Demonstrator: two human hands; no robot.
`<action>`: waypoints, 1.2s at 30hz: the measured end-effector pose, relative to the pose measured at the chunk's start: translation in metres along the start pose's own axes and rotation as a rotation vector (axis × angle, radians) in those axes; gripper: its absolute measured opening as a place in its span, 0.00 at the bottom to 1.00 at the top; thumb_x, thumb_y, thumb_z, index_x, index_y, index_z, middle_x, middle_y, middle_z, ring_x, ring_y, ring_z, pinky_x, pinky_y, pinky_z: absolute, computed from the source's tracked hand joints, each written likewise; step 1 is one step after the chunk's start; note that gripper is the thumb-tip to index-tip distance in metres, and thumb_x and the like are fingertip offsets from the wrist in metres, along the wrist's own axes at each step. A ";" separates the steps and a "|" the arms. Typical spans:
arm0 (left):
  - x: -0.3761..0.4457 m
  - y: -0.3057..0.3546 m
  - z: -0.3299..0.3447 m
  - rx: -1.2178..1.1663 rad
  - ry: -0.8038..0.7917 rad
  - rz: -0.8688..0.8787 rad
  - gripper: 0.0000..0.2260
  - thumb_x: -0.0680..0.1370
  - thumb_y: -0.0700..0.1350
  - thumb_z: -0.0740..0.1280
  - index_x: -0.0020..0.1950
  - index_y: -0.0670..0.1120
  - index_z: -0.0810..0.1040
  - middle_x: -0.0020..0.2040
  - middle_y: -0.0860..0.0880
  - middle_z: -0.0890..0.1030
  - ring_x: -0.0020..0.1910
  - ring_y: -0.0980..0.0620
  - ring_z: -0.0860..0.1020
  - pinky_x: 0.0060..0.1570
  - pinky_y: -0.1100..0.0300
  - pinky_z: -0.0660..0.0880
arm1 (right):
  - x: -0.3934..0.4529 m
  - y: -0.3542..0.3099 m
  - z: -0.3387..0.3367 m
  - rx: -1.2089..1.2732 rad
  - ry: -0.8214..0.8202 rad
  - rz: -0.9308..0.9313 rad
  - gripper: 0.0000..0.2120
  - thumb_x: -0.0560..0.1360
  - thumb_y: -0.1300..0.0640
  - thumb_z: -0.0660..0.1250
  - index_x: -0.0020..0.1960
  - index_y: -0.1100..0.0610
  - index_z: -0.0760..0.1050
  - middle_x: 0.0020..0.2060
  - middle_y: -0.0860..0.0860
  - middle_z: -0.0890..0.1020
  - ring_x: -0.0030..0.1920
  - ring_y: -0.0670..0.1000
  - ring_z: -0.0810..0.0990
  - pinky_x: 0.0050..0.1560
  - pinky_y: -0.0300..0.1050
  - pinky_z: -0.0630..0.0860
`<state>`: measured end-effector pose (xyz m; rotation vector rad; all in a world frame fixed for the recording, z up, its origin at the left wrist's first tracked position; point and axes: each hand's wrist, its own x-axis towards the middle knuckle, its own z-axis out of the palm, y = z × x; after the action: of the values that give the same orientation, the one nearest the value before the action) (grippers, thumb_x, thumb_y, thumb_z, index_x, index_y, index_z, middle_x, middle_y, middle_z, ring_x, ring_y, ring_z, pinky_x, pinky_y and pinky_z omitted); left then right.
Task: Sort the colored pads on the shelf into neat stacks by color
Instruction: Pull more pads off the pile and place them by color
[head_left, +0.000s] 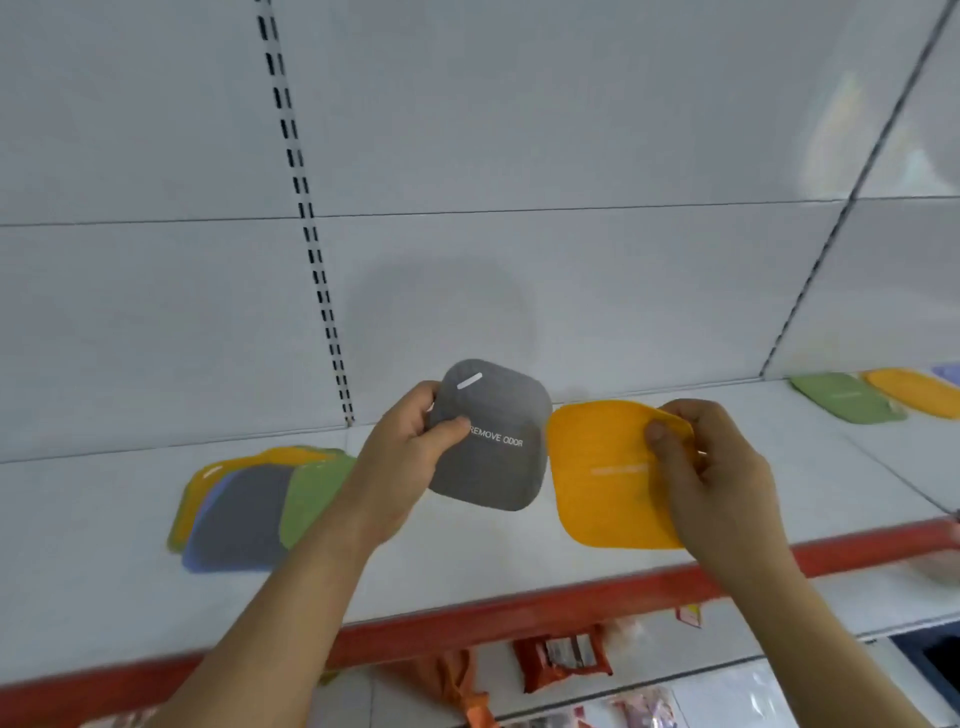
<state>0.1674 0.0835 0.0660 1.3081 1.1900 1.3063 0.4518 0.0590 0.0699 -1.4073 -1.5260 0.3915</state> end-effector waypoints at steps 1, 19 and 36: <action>0.004 0.001 0.026 0.005 -0.038 0.003 0.09 0.77 0.47 0.69 0.56 0.52 0.83 0.57 0.43 0.86 0.60 0.39 0.83 0.61 0.42 0.75 | -0.001 0.013 -0.018 -0.004 0.015 0.023 0.03 0.84 0.52 0.64 0.56 0.44 0.73 0.39 0.45 0.81 0.38 0.47 0.79 0.34 0.45 0.72; 0.095 -0.031 0.452 -0.048 -0.528 -0.059 0.07 0.84 0.46 0.67 0.56 0.57 0.83 0.55 0.48 0.87 0.57 0.44 0.85 0.63 0.33 0.78 | 0.009 0.231 -0.299 -0.215 0.387 0.379 0.10 0.82 0.53 0.65 0.58 0.38 0.76 0.41 0.40 0.83 0.43 0.40 0.79 0.39 0.46 0.75; 0.220 -0.041 0.622 -0.109 -0.214 -0.129 0.05 0.81 0.46 0.68 0.54 0.51 0.83 0.55 0.44 0.86 0.58 0.38 0.82 0.57 0.36 0.78 | 0.189 0.404 -0.408 -0.148 0.210 0.378 0.09 0.85 0.52 0.62 0.61 0.39 0.72 0.46 0.40 0.82 0.44 0.46 0.81 0.41 0.51 0.82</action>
<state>0.7817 0.3245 0.0357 1.2372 1.0228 1.0938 1.0407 0.1876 0.0282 -1.8013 -1.1371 0.3500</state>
